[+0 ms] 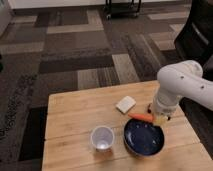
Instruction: Place the pepper in the ceramic cup
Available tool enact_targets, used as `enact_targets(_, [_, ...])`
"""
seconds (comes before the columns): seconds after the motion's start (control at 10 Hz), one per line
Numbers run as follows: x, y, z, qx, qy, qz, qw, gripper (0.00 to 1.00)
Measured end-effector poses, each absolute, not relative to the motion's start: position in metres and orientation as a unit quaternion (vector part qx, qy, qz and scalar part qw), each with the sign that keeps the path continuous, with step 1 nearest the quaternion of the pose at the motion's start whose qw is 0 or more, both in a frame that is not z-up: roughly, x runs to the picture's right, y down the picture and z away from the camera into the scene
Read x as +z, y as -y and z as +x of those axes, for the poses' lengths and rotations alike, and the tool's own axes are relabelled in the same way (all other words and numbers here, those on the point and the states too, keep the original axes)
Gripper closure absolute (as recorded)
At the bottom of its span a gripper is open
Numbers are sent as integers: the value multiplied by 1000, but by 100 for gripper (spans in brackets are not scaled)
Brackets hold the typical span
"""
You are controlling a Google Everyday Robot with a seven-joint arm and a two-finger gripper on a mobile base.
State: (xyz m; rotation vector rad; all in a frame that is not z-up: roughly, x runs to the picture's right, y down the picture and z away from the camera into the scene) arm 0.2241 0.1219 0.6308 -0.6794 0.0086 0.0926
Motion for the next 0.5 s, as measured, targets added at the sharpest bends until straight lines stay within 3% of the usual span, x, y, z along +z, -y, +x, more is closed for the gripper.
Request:
enact_targets(0.2, [631,-122,223,43,-5,-333,942,100])
enact_targets(0.5, [620,-92,173,-59,11,-278,959,100])
